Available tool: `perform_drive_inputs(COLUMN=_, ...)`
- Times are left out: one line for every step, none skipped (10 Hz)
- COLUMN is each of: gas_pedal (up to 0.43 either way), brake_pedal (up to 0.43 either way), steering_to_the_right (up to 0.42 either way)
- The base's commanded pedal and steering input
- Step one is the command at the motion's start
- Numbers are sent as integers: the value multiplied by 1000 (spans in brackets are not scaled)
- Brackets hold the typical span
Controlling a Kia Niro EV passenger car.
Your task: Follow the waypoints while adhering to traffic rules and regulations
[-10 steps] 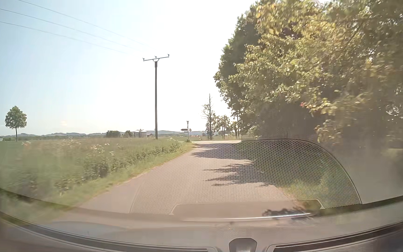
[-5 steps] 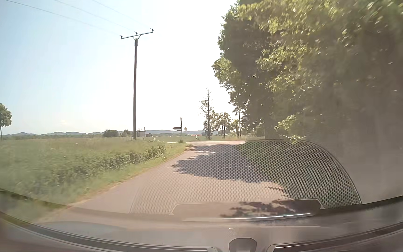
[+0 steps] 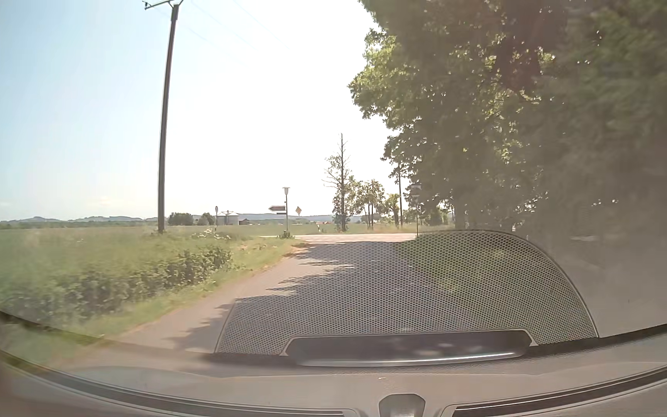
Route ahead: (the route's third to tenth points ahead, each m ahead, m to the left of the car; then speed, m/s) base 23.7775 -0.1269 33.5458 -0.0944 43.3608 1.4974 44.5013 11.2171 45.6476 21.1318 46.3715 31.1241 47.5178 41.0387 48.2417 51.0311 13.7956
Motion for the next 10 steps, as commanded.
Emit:
perform_drive_inputs(gas_pedal=0, brake_pedal=274, steering_to_the_right=3)
perform_drive_inputs(gas_pedal=0, brake_pedal=280, steering_to_the_right=3)
perform_drive_inputs(gas_pedal=0, brake_pedal=280, steering_to_the_right=3)
perform_drive_inputs(gas_pedal=0, brake_pedal=287, steering_to_the_right=3)
perform_drive_inputs(gas_pedal=0, brake_pedal=287, steering_to_the_right=3)
perform_drive_inputs(gas_pedal=0, brake_pedal=293, steering_to_the_right=3)
perform_drive_inputs(gas_pedal=0, brake_pedal=305, steering_to_the_right=3)
perform_drive_inputs(gas_pedal=0, brake_pedal=311, steering_to_the_right=5)
perform_drive_inputs(gas_pedal=0, brake_pedal=311, steering_to_the_right=7)
perform_drive_inputs(gas_pedal=0, brake_pedal=317, steering_to_the_right=10)
